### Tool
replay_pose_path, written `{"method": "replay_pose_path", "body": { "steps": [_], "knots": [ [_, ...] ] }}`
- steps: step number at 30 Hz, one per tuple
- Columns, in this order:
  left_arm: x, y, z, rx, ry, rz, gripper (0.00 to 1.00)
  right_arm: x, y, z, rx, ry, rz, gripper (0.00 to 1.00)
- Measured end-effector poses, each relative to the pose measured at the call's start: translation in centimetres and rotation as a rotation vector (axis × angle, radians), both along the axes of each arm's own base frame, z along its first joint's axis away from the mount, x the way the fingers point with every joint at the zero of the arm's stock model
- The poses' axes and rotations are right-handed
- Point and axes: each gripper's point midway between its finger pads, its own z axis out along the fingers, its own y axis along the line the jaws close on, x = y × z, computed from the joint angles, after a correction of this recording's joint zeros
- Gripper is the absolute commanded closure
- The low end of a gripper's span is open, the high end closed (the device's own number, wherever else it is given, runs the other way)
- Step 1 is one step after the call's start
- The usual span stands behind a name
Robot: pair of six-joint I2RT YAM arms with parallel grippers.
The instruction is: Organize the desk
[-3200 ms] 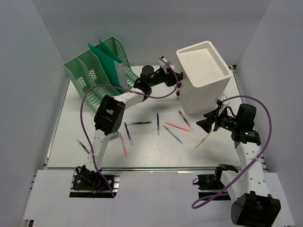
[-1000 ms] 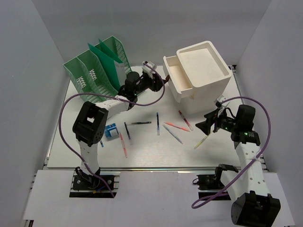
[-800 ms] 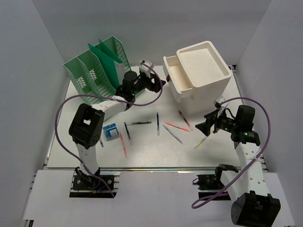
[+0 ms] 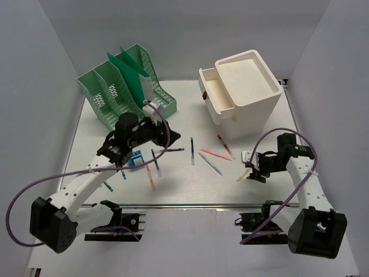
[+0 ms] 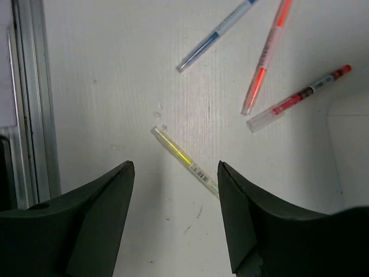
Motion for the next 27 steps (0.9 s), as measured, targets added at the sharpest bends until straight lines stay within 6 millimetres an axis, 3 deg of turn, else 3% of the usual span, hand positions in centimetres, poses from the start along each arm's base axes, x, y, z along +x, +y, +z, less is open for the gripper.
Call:
{"method": "replay_pose_path", "body": {
  "steps": [5,18,27],
  "knots": [
    [-2.3,2.3,-1.9,0.048,0.018,0.04,0.2,-0.9,-0.4,-1.5,-0.085,-0.046,0.124,0.34],
    [-2.2,4.1,-1.0,0.097,-0.049,0.113,0.19,1.2,-1.8,-6.6,-0.28,0.009,0.233,0.4],
    [-2.3,4.2,-0.8,0.098,-0.06,0.111,0.19,2.8,-2.5,-8.3,-0.376,0.031,0.272,0.43]
  ]
}}
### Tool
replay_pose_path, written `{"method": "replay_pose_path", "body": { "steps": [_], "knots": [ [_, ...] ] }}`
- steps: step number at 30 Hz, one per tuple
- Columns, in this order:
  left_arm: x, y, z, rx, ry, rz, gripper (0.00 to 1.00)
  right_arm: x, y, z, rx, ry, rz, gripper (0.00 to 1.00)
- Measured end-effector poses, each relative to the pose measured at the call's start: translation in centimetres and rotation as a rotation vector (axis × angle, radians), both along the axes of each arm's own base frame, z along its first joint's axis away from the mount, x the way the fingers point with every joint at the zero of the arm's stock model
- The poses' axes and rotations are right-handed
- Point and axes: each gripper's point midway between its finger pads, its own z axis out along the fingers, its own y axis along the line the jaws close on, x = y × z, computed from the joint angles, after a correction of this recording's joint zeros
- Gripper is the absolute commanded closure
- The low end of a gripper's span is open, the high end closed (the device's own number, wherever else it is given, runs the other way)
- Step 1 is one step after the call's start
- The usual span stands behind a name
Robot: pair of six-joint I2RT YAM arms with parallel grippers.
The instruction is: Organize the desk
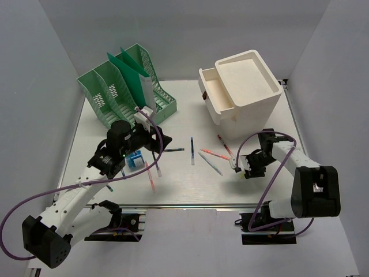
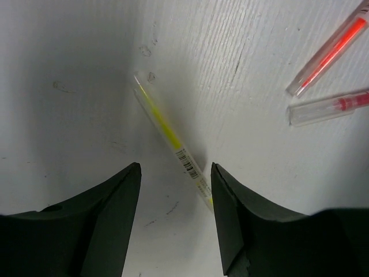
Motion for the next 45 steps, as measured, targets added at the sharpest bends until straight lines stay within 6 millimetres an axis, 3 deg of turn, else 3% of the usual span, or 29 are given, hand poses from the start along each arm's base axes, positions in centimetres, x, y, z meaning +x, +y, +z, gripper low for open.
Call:
{"method": "replay_pose_path", "body": {
  "steps": [8,19,25,29,38,42,45],
  "knots": [
    [0.0,0.0,0.0,0.0,0.0,-0.001,0.19,1.0,-0.5,-1.3,-0.056,0.033,0.015,0.48],
    [0.0,0.0,0.0,0.003,-0.003,-0.002,0.19,1.2,-0.7,-1.5,-0.07,0.051,0.015,0.57],
    [0.0,0.0,0.0,0.004,-0.007,-0.002,0.2,0.8,-0.7,-1.6,-0.071,0.068,0.0,0.69],
    [0.0,0.0,0.1,0.005,-0.008,-0.002,0.2,0.4,-0.8,-1.7,-0.071,0.076,-0.022,0.88],
    [0.1,0.1,0.0,0.008,-0.012,0.0,0.2,0.2,-0.8,-1.3,-0.064,0.015,-0.046,0.97],
    [0.1,0.0,-0.1,0.007,-0.016,-0.006,0.2,-0.1,0.0,1.2,-0.007,-0.014,-0.078,1.0],
    [0.0,-0.1,-0.1,0.003,-0.019,-0.013,0.2,1.7,1.9,6.0,0.116,-0.104,-0.135,1.0]
  ]
}}
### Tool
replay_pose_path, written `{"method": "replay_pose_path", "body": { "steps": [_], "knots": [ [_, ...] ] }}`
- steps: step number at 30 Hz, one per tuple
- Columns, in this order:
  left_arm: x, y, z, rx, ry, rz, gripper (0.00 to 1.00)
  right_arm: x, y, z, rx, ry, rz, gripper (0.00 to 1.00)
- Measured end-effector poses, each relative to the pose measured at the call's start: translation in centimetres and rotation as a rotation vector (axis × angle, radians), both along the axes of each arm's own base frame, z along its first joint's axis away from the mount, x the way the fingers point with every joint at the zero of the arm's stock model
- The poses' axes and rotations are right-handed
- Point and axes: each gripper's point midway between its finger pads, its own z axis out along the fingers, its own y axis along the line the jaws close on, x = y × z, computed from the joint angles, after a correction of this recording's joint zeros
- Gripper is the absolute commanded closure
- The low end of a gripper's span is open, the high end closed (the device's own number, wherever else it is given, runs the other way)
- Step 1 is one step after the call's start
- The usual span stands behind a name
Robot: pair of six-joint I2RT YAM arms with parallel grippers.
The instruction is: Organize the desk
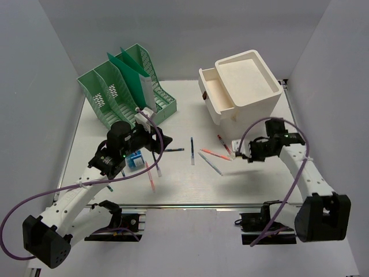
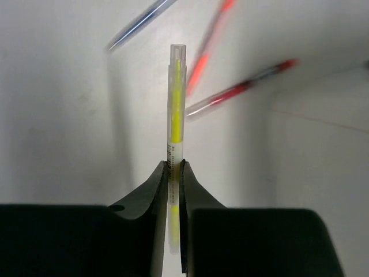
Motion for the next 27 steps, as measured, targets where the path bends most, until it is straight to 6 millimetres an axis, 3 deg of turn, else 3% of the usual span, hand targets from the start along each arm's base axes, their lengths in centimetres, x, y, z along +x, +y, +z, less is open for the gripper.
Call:
{"method": "replay_pose_path", "body": {
  "steps": [3,6,12,19,23,27],
  "knots": [
    [-0.1,-0.2,-0.1,-0.004,-0.002,-0.01,0.2,2.2,2.5,6.1,0.167,-0.111,-0.066,1.0],
    [-0.1,-0.3,-0.3,-0.005,0.001,-0.02,0.21,3.1,5.0,11.5,0.353,-0.172,-0.136,1.0],
    [-0.1,-0.5,-0.5,-0.01,-0.003,-0.03,0.2,4.2,9.1,18.5,0.631,-0.095,-0.288,1.0],
    [-0.1,-0.6,-1.3,-0.009,0.001,-0.034,0.2,9.8,12.9,29.3,0.895,-0.081,-0.454,1.0],
    [-0.1,-0.6,-1.5,-0.008,0.003,-0.033,0.2,13.4,14.0,32.7,1.001,-0.077,-0.563,1.0],
    [0.0,-0.5,-1.5,-0.007,0.001,-0.026,0.21,17.5,14.6,32.5,1.053,-0.079,-0.689,1.0]
  ]
}}
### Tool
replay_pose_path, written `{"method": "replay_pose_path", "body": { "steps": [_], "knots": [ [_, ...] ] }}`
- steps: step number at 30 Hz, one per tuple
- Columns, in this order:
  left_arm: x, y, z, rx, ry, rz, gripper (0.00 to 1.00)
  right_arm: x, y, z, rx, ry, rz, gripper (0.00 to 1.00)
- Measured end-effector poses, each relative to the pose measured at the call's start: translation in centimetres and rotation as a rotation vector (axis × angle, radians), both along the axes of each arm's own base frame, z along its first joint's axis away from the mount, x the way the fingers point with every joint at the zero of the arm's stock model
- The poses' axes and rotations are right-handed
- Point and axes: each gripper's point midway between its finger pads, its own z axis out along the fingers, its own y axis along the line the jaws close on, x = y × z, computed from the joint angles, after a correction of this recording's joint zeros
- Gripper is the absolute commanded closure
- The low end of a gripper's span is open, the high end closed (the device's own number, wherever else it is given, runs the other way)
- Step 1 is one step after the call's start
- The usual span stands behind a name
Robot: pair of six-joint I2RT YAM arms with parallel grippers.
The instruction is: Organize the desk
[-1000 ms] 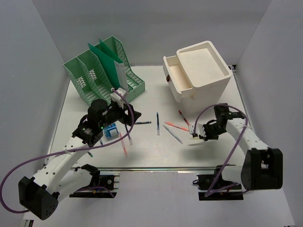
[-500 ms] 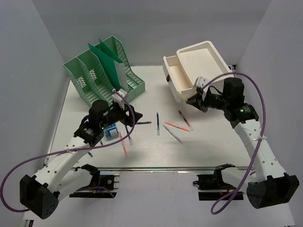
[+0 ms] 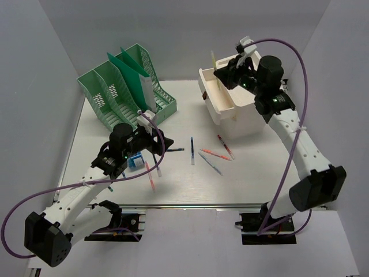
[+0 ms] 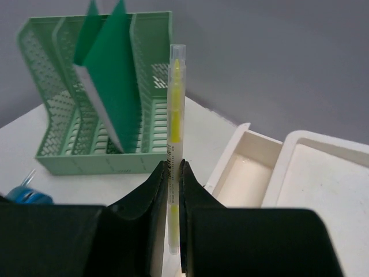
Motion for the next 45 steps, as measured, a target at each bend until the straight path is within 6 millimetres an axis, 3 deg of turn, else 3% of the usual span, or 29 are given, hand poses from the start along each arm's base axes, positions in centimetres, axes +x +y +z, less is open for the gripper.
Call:
{"method": "replay_pose_path", "body": {
  "steps": [6,11,20,26,31,34,36,37,38,39,41,45],
  "knots": [
    [0.2,0.0,-0.4,0.007,0.011,0.004,0.21,5.2,0.1,-5.4,-0.024,0.102,-0.145,1.0],
    [0.2,0.0,-0.5,0.007,0.013,0.007,0.2,7.2,-0.4,-8.4,-0.055,0.148,-0.211,1.0],
    [0.2,0.0,-0.5,-0.002,0.023,0.013,0.21,7.4,-0.7,-9.7,-0.088,0.158,-0.226,0.71],
    [0.2,0.0,-0.5,-0.009,0.032,0.016,0.21,6.8,-1.0,-12.2,-0.138,0.213,-0.221,0.64],
    [0.3,0.0,-0.7,-0.013,0.048,0.029,0.27,6.3,-1.1,-13.0,-0.158,0.23,-0.207,0.59],
    [0.6,0.1,-1.0,-0.019,0.068,0.052,0.48,4.4,-0.9,-13.0,-0.175,0.229,-0.146,0.54],
    [0.8,0.2,-1.2,-0.028,0.088,0.076,0.62,1.8,-0.8,-12.2,-0.179,0.21,-0.08,0.47],
    [0.9,0.2,-1.4,-0.033,0.1,0.088,0.65,0.2,-0.8,-11.6,-0.177,0.191,-0.041,0.21],
    [1.1,0.3,-1.6,-0.038,0.114,0.102,0.68,-1.3,-0.8,-10.8,-0.165,0.171,-0.009,0.11],
    [1.2,0.4,-1.9,-0.042,0.132,0.119,0.73,-3.1,-0.8,-10.2,-0.16,0.135,0.03,0.11],
    [1.4,0.7,-2.7,-0.044,0.185,0.16,0.72,-7.1,-1.0,-9.0,-0.148,0.077,0.113,0.11],
    [1.4,2.4,-5.2,0.006,0.328,0.3,0.62,-12.9,-1.3,-8.6,-0.151,0.013,0.244,0.15]
  ]
}}
